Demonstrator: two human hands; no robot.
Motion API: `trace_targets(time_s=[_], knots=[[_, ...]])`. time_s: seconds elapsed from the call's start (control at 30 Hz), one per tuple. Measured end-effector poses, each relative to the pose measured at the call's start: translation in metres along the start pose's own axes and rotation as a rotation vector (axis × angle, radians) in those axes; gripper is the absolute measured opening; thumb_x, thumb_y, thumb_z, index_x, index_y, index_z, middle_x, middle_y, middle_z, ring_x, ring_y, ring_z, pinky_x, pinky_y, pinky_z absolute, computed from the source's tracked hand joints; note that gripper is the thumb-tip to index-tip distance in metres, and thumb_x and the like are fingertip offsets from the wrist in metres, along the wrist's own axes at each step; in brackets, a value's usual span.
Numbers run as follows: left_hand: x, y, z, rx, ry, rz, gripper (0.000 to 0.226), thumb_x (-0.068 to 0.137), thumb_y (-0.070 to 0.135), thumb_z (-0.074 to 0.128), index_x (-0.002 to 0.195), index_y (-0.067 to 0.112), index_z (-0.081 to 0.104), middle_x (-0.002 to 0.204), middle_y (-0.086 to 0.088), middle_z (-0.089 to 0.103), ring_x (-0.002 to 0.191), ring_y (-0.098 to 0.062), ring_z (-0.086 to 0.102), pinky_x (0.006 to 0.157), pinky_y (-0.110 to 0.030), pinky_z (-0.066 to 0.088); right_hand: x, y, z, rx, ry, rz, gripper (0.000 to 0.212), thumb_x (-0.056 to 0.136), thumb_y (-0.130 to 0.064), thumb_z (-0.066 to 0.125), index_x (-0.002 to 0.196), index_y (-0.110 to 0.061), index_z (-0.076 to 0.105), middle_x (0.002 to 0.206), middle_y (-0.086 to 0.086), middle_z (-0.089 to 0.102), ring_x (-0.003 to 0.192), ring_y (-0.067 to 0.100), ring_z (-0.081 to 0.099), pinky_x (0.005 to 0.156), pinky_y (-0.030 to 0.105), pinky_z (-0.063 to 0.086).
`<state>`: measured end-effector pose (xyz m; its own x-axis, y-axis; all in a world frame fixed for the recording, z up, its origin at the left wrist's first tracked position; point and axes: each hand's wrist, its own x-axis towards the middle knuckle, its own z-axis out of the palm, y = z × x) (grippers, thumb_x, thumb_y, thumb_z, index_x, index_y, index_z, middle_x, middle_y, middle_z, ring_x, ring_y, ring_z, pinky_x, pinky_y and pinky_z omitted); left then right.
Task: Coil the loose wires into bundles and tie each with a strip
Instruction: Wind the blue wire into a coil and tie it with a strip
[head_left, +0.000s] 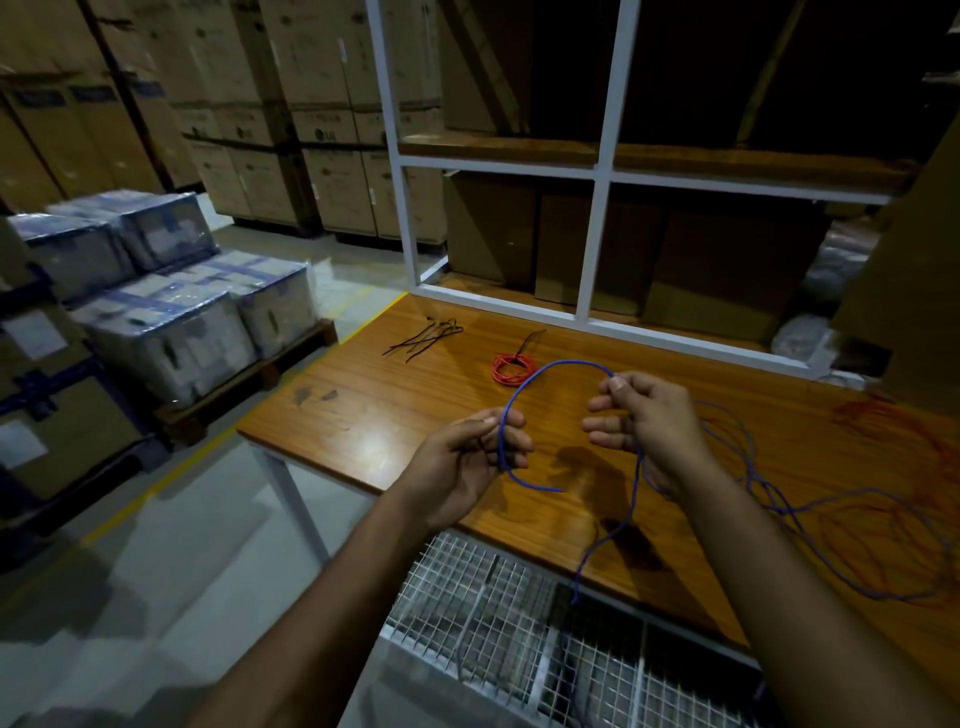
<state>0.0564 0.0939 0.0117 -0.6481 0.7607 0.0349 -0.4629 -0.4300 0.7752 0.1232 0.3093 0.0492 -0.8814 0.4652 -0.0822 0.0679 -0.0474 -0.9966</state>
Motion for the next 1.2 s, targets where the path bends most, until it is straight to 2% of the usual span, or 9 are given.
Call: trace_targets(time_s=[0.1, 0.2, 0.33, 0.53, 0.7, 0.8, 0.93, 1.07, 1.2], knots=[[0.000, 0.000, 0.008, -0.194, -0.035, 0.045, 0.040, 0.092, 0.024, 0.063, 0.125, 0.003, 0.056, 0.083, -0.004, 0.067, 0.063, -0.017, 0.061, 0.066, -0.030, 0.051, 0.002, 0.010, -0.008, 0.004, -0.040, 0.071, 0.025, 0.104, -0.027, 0.049, 0.097, -0.008, 0.063, 0.084, 0.012, 0.068, 0.056, 0.018, 0.066, 0.046, 0.025, 0.053], [0.004, 0.012, 0.018, -0.189, 0.076, 0.134, 0.034, 0.104, 0.029, 0.035, 0.124, 0.012, 0.057, 0.065, 0.005, 0.055, 0.047, -0.007, 0.043, 0.050, -0.020, 0.036, 0.000, 0.028, -0.023, -0.079, -0.290, 0.159, 0.028, 0.100, -0.034, 0.051, 0.104, -0.009, 0.063, 0.078, 0.006, 0.064, 0.044, 0.005, 0.045, 0.039, 0.017, 0.035], [0.015, 0.033, 0.027, -0.228, 0.165, 0.229, 0.035, 0.103, 0.035, 0.037, 0.115, 0.015, 0.063, 0.052, 0.007, 0.039, 0.040, -0.004, 0.031, 0.046, -0.017, 0.024, -0.004, 0.060, -0.039, 0.169, -0.506, 0.281, 0.070, 0.056, -0.030, 0.095, 0.113, -0.003, 0.065, 0.089, 0.006, 0.068, 0.061, 0.007, 0.052, 0.057, 0.017, 0.045], [0.031, 0.052, 0.030, -0.194, 0.214, 0.238, 0.036, 0.103, 0.025, 0.034, 0.112, 0.006, 0.063, 0.063, 0.002, 0.040, 0.055, -0.009, 0.031, 0.056, -0.024, 0.026, -0.016, 0.063, -0.011, 0.370, -0.177, 0.262, 0.018, 0.083, 0.006, 0.065, 0.098, -0.003, 0.059, 0.082, 0.016, 0.065, 0.067, 0.023, 0.073, 0.063, 0.037, 0.062], [0.040, 0.066, 0.026, -0.025, 0.235, 0.331, 0.035, 0.106, 0.024, 0.034, 0.123, 0.009, 0.060, 0.072, 0.003, 0.053, 0.060, -0.008, 0.043, 0.064, -0.024, 0.035, -0.018, 0.071, 0.005, 0.283, 0.154, 0.262, 0.022, 0.091, -0.016, 0.069, 0.087, -0.009, 0.049, 0.069, 0.015, 0.058, 0.046, 0.020, 0.067, 0.043, 0.035, 0.058], [0.041, 0.066, 0.029, 0.085, 0.245, 0.332, 0.034, 0.106, 0.033, 0.039, 0.122, 0.015, 0.062, 0.071, 0.002, 0.054, 0.058, -0.009, 0.045, 0.067, -0.028, 0.035, -0.023, 0.071, 0.015, 0.105, 0.096, 0.327, 0.028, 0.097, -0.033, 0.060, 0.100, -0.011, 0.043, 0.073, 0.016, 0.057, 0.041, 0.021, 0.060, 0.037, 0.038, 0.055], [0.043, 0.069, 0.036, 0.052, 0.286, 0.342, 0.033, 0.105, 0.035, 0.040, 0.111, 0.014, 0.066, 0.066, 0.002, 0.046, 0.059, -0.008, 0.039, 0.060, -0.025, 0.029, -0.033, 0.068, 0.017, -0.194, -0.120, 0.259, 0.047, 0.097, -0.032, 0.060, 0.124, -0.019, 0.023, 0.083, 0.012, 0.056, 0.043, 0.012, 0.043, 0.039, 0.022, 0.039], [0.045, 0.079, 0.038, -0.071, 0.313, 0.275, 0.036, 0.104, 0.021, 0.032, 0.096, 0.010, 0.065, 0.069, -0.001, 0.052, 0.061, -0.010, 0.042, 0.060, -0.027, 0.027, -0.036, 0.057, -0.003, 0.287, -0.369, 0.204, 0.075, 0.071, 0.004, 0.077, 0.125, -0.024, 0.034, 0.090, 0.014, 0.055, 0.059, 0.013, 0.048, 0.047, 0.025, 0.033], [0.046, 0.085, 0.038, -0.088, 0.280, 0.322, 0.027, 0.104, 0.015, 0.031, 0.100, 0.012, 0.058, 0.076, 0.000, 0.062, 0.065, -0.009, 0.045, 0.061, -0.023, 0.031, -0.032, 0.043, -0.032, 0.643, -0.481, 0.159, 0.084, 0.041, 0.009, 0.090, 0.110, -0.015, 0.049, 0.093, 0.015, 0.059, 0.072, 0.021, 0.053, 0.054, 0.028, 0.045]])
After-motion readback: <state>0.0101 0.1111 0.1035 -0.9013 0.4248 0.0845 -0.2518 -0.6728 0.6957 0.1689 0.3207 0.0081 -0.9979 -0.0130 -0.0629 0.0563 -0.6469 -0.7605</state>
